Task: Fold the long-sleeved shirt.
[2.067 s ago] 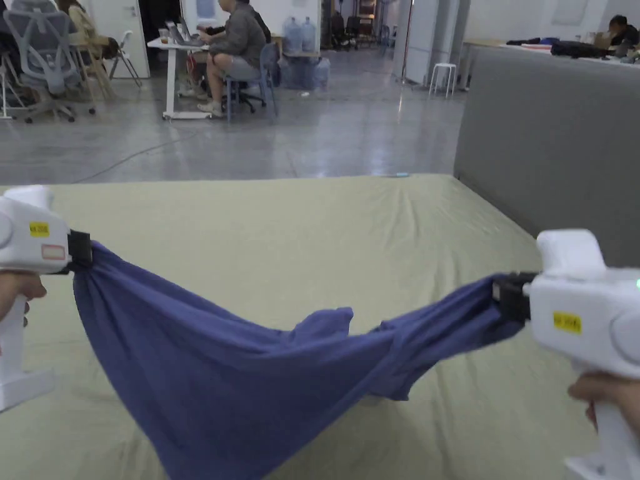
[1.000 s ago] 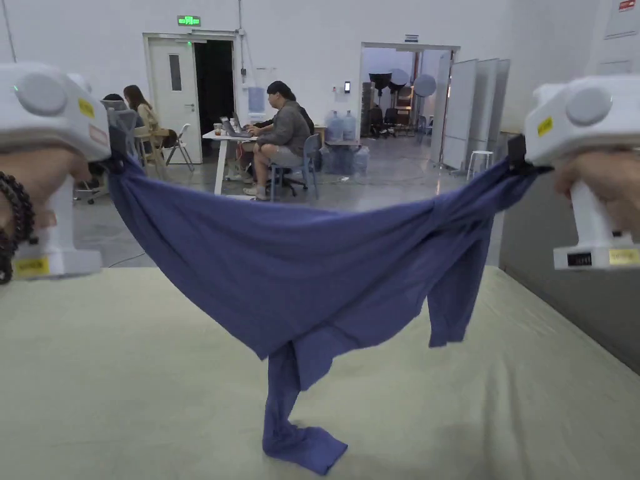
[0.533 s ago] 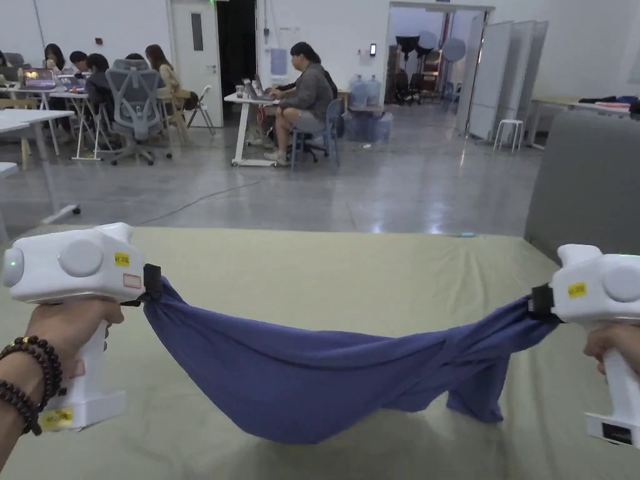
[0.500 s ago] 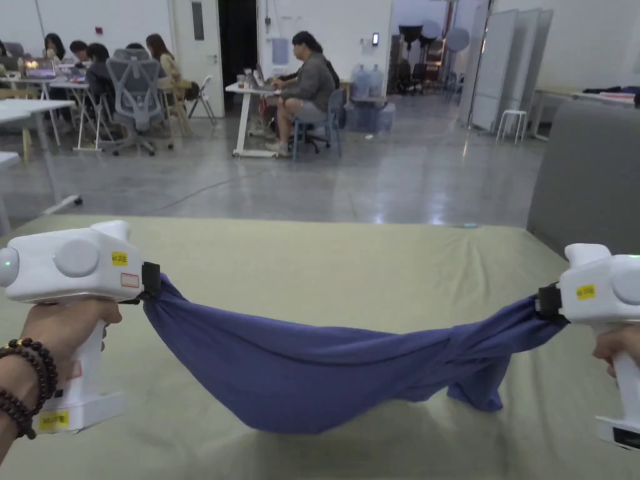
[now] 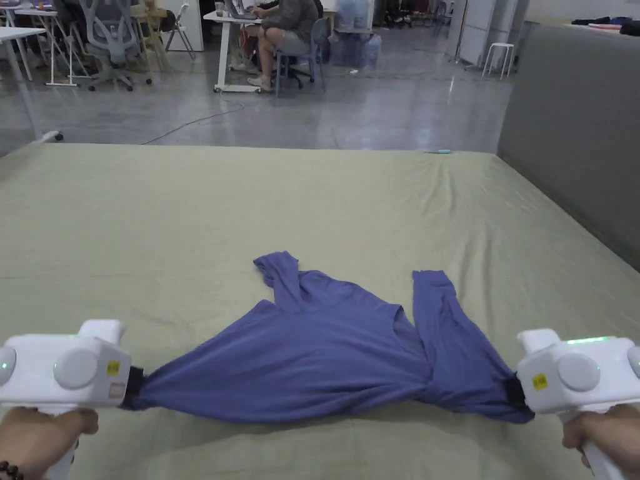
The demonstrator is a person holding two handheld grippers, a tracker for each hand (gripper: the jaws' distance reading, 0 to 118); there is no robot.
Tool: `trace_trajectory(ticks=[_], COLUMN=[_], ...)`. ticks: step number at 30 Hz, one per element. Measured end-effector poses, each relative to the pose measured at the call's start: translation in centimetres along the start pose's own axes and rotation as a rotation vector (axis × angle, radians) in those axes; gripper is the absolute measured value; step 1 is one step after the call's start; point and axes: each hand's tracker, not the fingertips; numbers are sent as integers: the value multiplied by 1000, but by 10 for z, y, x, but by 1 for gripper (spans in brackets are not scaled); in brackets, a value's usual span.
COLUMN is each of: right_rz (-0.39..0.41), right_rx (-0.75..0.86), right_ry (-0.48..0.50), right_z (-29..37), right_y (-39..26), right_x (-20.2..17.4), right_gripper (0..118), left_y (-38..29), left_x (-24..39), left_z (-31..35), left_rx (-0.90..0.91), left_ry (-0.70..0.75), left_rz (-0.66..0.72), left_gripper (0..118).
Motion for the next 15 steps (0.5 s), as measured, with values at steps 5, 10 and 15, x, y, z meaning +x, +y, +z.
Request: trace_trajectory(ticks=[5,10,15], right_rz=[21,-84,-94], right_rx=[-55,4,65], right_ry=[-10,27,-129], right_z=[-2,10,44], right_y=[-32,-33,-16], right_x=[4,19,16], right_gripper=[0,71,118], left_y=[-41,-50,-41], left_x=[-14,-23,-15], left_z=[6,21,38], left_rx=[-43,-19,44], left_ry=[6,-41,42], left_rz=[44,115,23], left_gripper=[0,8,118])
